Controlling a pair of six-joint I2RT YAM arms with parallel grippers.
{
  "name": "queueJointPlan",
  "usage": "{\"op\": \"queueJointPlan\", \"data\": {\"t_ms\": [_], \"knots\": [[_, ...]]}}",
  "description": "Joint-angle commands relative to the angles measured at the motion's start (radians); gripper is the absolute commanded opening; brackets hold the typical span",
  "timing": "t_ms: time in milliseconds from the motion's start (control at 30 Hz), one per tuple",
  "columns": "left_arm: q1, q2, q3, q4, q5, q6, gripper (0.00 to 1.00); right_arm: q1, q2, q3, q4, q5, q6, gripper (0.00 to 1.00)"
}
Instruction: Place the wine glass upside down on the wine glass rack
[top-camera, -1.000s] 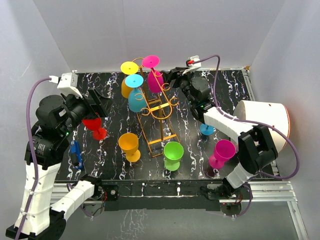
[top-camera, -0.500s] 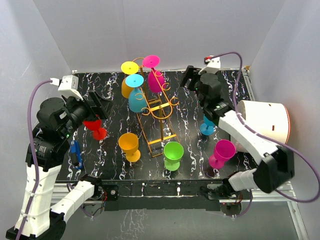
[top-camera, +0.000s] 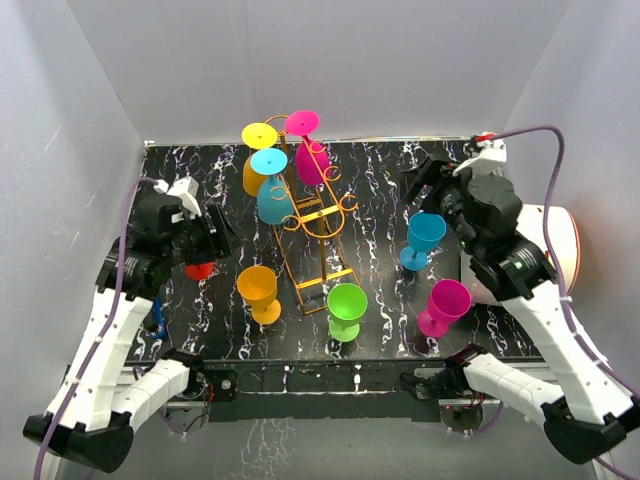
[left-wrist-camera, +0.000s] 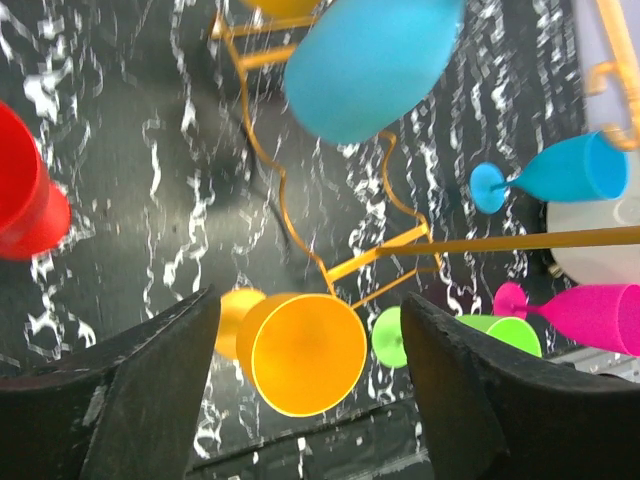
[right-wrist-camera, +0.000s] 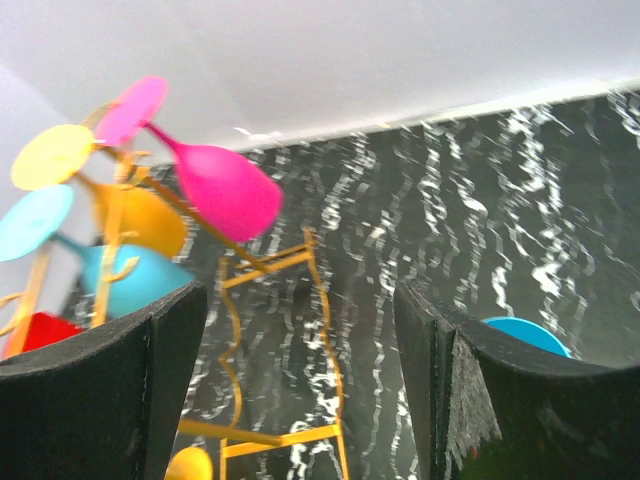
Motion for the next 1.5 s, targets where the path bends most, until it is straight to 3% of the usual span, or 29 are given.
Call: {"op": "queueJointPlan", "data": {"t_ms": [0,133,267,633,933,1233,1467], "knots": [[-0.002,0.03,-0.062,-0.108,0.067,-0.041,0.64,0.0,-0.089,0.041,0.145,-0.245,-0.038,0.73],[-0.002,0.064,-0.109,-0.111,0.111,-0.05,0.63,-0.001,-0.113,0.047,0.256,-0.447,-0.06,0.74],[-0.002,0.12,-0.143,-0.118,0.173,0.001,0.59,0.0,-0.102,0.057,0.319,-0.545,-0.057,0.74],[-0.002,0.228,-0.162,-0.152,0.193,0.052,0.36,-0.001,-0.105,-0.011,0.43,-0.511,-0.046,0.75],[-0.002,0.238,-0.113,-0.183,0.03,0.072,0.0,0.0,-0.124,-0.042,0.492,-0.389,-0.036,0.74],[-0.002,0.15,0.003,-0.268,-0.12,0.053,0.0,0.0,-0.1,-0.039,0.506,-0.384,0.026,0.74],[-0.002,0.069,0.189,-0.264,-0.166,-0.018,0.0,-0.001,-0.029,-0.023,0.553,-0.508,0.25,0.73]]}}
